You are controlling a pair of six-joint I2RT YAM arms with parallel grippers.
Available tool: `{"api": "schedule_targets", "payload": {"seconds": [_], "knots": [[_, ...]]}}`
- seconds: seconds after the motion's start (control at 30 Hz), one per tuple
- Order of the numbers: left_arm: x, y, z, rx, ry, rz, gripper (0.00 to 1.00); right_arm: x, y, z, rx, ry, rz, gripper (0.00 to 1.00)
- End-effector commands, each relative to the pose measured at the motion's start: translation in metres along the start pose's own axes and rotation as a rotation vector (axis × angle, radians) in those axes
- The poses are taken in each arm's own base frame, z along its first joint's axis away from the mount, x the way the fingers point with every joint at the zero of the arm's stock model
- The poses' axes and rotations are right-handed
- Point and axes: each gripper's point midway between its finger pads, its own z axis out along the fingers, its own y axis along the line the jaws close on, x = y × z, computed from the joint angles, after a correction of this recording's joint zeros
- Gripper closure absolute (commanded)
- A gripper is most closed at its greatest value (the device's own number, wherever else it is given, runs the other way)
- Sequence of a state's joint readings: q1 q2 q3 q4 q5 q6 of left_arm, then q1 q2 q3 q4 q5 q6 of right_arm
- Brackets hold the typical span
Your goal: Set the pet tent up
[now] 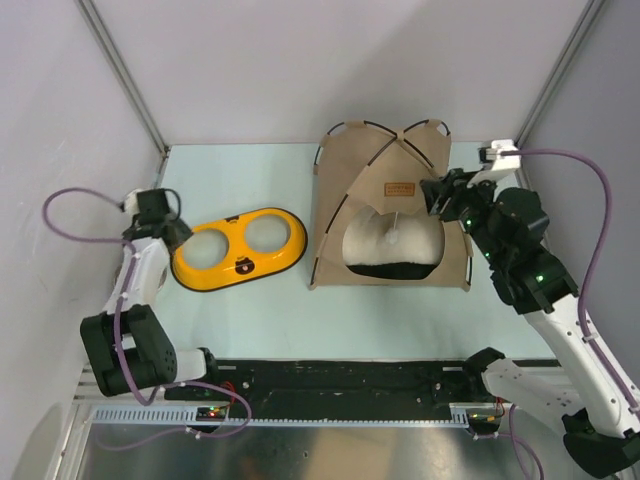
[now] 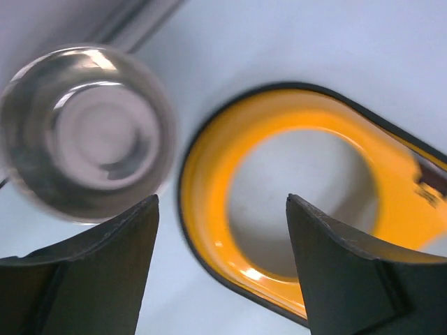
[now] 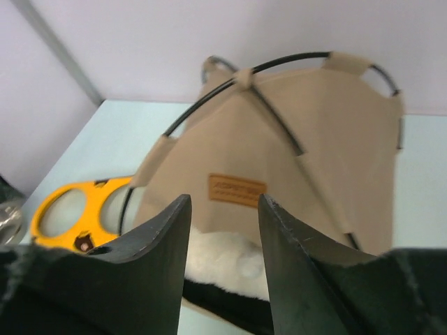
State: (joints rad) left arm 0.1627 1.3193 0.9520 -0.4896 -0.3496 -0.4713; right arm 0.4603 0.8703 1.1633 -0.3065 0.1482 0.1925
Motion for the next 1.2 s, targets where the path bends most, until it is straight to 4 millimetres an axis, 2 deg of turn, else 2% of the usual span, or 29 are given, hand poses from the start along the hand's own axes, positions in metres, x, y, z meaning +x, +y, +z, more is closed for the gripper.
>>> {"api": "schedule_targets", "payload": {"seconds": [0.0,0.23,0.33,0.43,0.67,0.93,1.03,1.17], "knots": [[-0.006,0.051,0.003,-0.118,0.002,-0.160,0.20,-0.025,0.038,-0.004,-0.095,-0.073,0.010,0.51],[-0.004,0.084,0.034,-0.302,0.051,-0.159,0.15,-0.030,0.065,-0.011,-0.167,-0.085,0.001,0.40],[0.000,0.102,0.045,-0.400,0.060,-0.175,0.13,-0.033,0.070,-0.012,-0.186,-0.085,0.009,0.38],[0.003,0.108,0.058,-0.428,0.087,-0.190,0.15,-0.033,0.071,-0.015,-0.193,-0.085,0.015,0.38],[-0.002,0.102,0.076,-0.422,0.114,-0.183,0.38,-0.035,0.069,-0.021,-0.183,-0.088,0.014,0.37],[0.010,0.096,0.090,-0.398,0.170,-0.159,0.41,-0.042,0.068,-0.025,-0.176,-0.110,0.017,0.37],[0.014,0.090,0.095,-0.368,0.191,-0.160,0.53,-0.044,0.070,-0.026,-0.183,-0.115,0.017,0.37],[0.017,0.088,0.094,-0.353,0.198,-0.155,0.79,-0.045,0.073,-0.024,-0.190,-0.115,0.013,0.37]]}}
